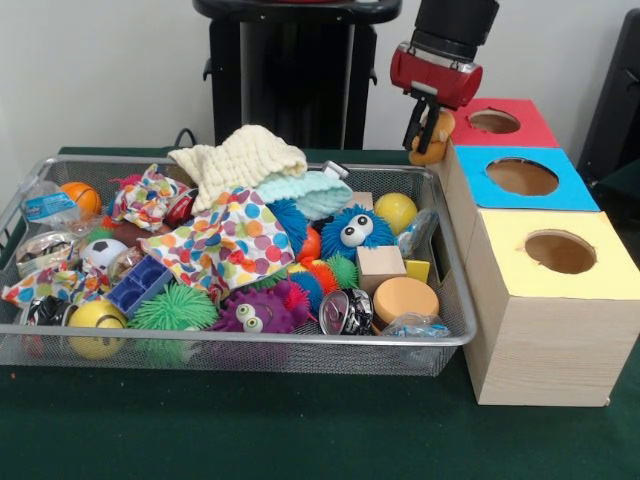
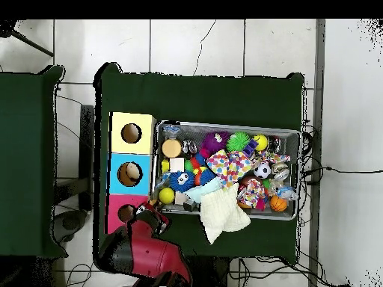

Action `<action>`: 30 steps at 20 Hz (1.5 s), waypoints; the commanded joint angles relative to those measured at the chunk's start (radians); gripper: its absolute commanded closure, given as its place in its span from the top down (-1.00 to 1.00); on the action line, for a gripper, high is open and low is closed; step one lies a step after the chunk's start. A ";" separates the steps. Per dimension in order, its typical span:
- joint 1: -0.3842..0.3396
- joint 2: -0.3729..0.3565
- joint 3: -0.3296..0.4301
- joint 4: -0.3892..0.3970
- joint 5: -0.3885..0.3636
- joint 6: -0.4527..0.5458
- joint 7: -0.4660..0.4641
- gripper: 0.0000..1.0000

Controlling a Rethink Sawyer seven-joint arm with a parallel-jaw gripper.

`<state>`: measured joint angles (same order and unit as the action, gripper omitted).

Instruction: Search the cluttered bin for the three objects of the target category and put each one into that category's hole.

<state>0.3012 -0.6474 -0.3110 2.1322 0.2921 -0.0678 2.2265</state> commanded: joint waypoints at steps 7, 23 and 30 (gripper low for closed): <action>-0.027 -0.022 0.118 0.017 -0.011 0.097 0.129 -1.00; 0.157 -0.279 -0.103 -0.099 -0.023 0.591 0.164 -1.00; 0.165 -0.249 -0.101 -0.095 -0.017 0.542 0.172 -1.00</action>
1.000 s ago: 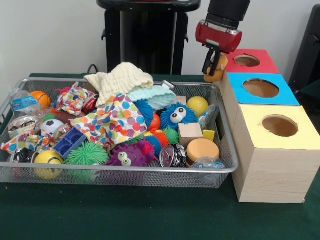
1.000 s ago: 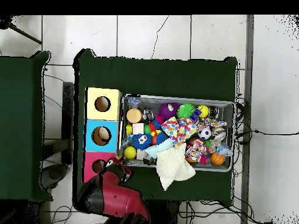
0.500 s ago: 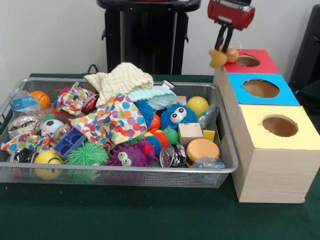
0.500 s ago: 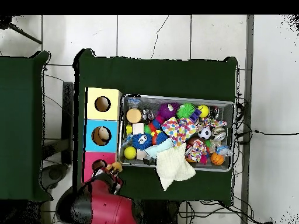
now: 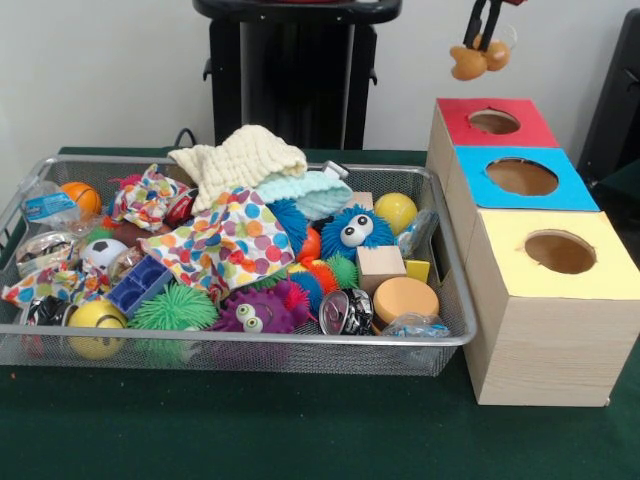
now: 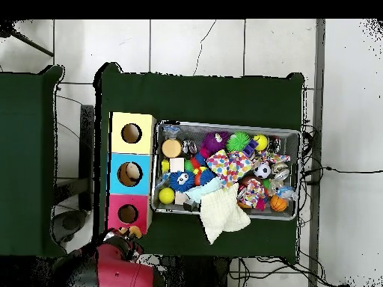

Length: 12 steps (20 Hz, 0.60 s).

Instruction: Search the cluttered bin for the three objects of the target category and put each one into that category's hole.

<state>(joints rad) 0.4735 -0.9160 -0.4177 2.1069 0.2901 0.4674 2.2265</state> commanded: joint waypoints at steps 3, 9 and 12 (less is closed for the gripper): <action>-0.007 0.035 0.009 -0.065 -0.014 -0.024 0.174 -1.00; -0.006 0.043 0.006 -0.072 -0.018 -0.028 0.173 -1.00; -0.003 0.059 0.016 -0.074 -0.017 -0.043 0.174 -1.00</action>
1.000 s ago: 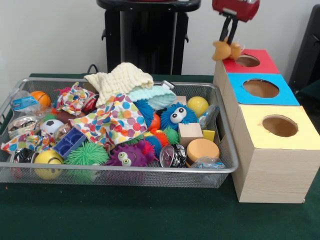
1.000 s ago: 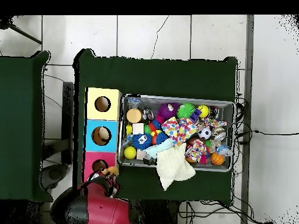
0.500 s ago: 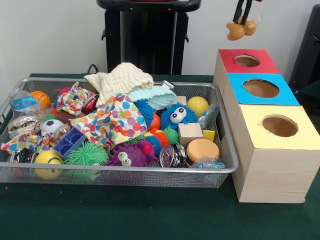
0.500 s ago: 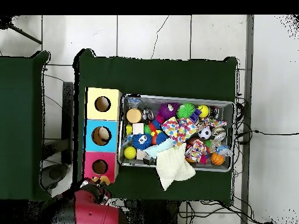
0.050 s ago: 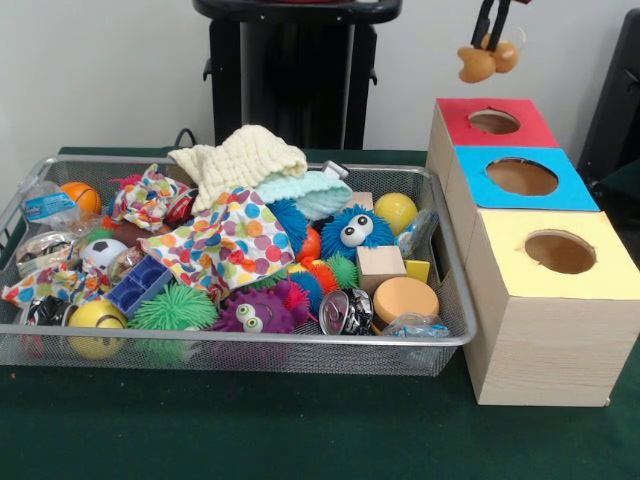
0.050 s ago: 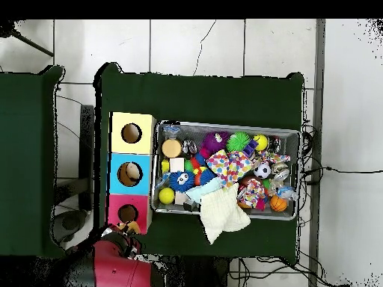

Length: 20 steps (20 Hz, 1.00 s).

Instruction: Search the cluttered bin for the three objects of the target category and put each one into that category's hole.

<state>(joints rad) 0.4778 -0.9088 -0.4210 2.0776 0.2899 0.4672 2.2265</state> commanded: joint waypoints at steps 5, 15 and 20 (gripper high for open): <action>0.002 0.146 0.054 -0.047 0.010 -0.147 0.217 -1.00; 0.060 0.243 0.037 -0.069 0.064 -0.221 0.251 -1.00; 0.071 0.262 0.028 -0.072 0.083 -0.233 0.239 -1.00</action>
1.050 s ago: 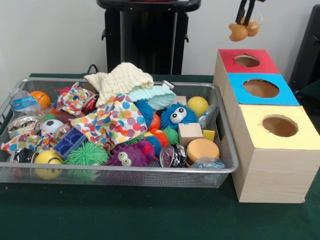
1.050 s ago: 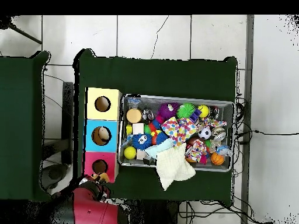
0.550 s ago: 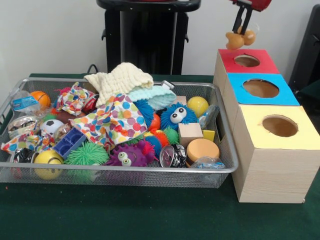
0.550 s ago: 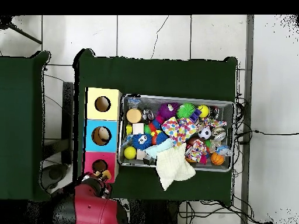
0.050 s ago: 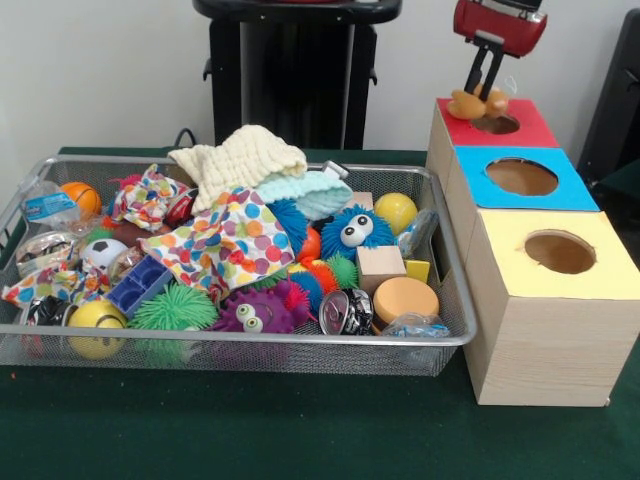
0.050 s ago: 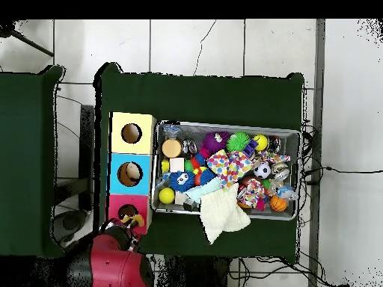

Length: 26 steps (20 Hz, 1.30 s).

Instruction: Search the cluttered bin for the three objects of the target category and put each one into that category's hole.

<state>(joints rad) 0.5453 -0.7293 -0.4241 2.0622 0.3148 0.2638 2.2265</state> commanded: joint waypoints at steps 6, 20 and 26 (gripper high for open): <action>0.005 0.059 0.021 -0.049 0.070 -0.005 0.218 -1.00; 0.029 0.096 -0.005 -0.105 0.090 0.046 0.230 -1.00; 0.054 0.131 -0.029 -0.140 0.107 0.069 0.248 -1.00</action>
<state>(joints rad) 0.5919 -0.6818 -0.4716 2.0104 0.3611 0.2505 2.2265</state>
